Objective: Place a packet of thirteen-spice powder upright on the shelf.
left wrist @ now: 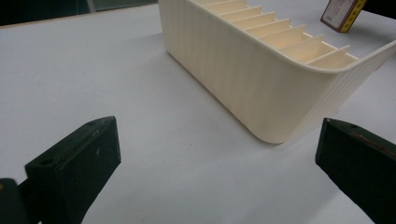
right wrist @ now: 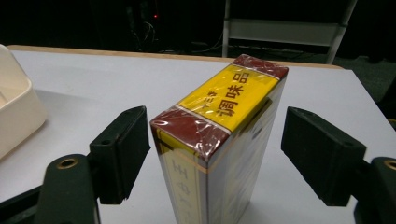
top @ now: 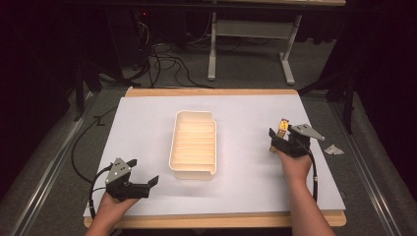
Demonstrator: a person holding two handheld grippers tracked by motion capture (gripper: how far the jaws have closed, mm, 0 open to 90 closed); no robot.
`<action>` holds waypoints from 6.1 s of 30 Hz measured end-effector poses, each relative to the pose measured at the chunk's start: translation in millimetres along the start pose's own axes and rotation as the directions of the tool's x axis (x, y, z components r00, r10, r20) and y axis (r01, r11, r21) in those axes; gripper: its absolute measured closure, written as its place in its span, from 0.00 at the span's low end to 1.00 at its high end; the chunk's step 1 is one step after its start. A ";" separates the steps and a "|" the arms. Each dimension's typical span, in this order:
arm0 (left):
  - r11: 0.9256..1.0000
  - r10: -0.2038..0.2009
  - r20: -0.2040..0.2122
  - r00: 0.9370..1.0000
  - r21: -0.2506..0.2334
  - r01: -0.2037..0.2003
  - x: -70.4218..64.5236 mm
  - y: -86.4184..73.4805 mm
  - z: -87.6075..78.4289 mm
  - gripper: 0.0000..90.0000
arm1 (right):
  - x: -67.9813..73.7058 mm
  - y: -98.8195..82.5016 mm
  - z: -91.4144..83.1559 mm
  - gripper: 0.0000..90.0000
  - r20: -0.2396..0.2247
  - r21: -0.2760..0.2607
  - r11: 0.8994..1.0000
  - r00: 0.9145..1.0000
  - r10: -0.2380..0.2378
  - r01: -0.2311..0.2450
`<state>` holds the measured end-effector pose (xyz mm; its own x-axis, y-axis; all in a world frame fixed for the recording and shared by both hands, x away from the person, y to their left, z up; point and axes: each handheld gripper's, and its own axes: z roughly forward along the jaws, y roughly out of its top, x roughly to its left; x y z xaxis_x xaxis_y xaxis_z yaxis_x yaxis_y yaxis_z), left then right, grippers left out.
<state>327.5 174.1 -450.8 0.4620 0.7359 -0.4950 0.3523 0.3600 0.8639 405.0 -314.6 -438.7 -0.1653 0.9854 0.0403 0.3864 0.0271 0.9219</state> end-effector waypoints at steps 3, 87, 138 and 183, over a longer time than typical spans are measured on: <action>1.000 0.005 -0.003 1.000 0.003 -0.005 0.8 0.2 -1.6 0.01 | -0.7 -0.2 1.8 0.31 0.009 0.008 1.000 1.000 0.003 -0.003; 1.000 0.000 0.009 1.000 0.013 -0.001 -2.4 -1.2 -2.4 0.01 | -17.1 10.9 -35.3 0.76 -0.217 -0.063 0.991 0.968 -0.126 0.115; 1.000 -0.005 0.039 0.999 0.030 0.004 -0.4 0.1 -2.9 0.01 | 27.8 45.2 -27.8 0.76 -0.636 -0.182 0.955 0.713 -0.295 0.233; 1.000 -0.002 0.040 0.999 0.022 0.001 -0.7 0.1 -4.2 0.01 | 131.4 54.1 -14.3 0.76 -0.797 -0.272 0.937 0.495 -0.346 0.218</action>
<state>323.8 176.0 -450.0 0.4933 0.7117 -0.5001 0.3708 0.3480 0.8611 391.2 -186.1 -378.0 -0.9387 0.3446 0.0078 0.0794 0.1941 0.9778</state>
